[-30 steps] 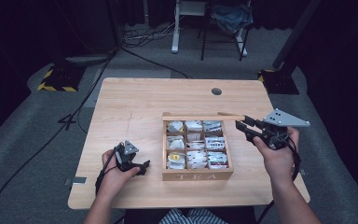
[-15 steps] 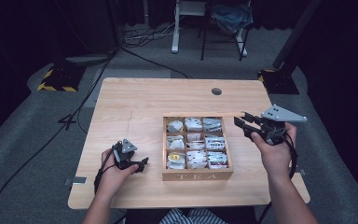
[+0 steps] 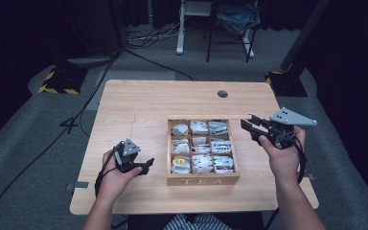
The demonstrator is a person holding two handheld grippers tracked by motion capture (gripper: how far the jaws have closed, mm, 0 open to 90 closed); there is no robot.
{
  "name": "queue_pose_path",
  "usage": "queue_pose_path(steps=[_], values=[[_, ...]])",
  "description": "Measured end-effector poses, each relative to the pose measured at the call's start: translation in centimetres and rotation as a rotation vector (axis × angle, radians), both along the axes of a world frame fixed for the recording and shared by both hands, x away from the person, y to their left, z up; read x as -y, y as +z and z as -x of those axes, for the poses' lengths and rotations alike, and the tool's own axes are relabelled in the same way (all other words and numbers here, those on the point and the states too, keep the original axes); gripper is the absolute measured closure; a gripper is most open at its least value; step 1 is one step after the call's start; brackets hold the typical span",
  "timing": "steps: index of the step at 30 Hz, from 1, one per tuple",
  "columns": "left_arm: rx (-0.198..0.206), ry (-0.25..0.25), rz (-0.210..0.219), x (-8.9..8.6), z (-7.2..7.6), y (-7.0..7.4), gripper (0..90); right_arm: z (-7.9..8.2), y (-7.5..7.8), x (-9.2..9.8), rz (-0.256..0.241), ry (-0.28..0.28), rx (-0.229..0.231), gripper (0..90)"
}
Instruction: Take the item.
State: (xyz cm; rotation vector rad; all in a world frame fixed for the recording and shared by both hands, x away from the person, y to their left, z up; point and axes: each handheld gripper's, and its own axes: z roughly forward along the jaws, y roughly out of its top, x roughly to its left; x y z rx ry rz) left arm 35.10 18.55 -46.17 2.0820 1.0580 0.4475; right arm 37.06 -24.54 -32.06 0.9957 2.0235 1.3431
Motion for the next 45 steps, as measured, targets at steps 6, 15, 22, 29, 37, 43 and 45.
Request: queue_pose_path(steps=[6, 15, 22, 29, 37, 43, 45], values=[[0.024, -0.031, 0.006, 0.3, 0.7, 1.2, 27.7, -0.1, 0.0, 0.0, -0.008, 0.001, -0.001, 64.3], [0.031, -0.089, 0.063, 1.3, 1.8, 3.3, 33.3, -0.2, 0.0, 0.1, -0.013, 0.003, -0.002, 64.2], [0.041, -0.151, 0.079, 2.7, 2.1, 4.5, 35.2, -0.3, 0.0, 0.1, -0.016, 0.006, -0.006, 64.0], [0.050, -0.225, 0.093, 5.0, 1.9, 5.1, 36.0, -0.2, 0.0, 0.0, -0.013, 0.002, -0.007, 63.3], [0.042, -0.302, 0.115, 7.1, 1.6, 5.4, 38.1, -0.6, -0.5, -0.2, -0.001, 0.006, -0.019, 61.2], [0.025, -0.376, 0.113, 9.5, 1.5, 5.4, 45.7, -0.6, -0.5, -0.2, 0.000, 0.005, -0.019, 61.2], [0.020, -0.402, 0.112, 10.2, 1.4, 5.4, 47.3, -0.6, -0.5, -0.2, 0.000, 0.005, -0.022, 61.2]])
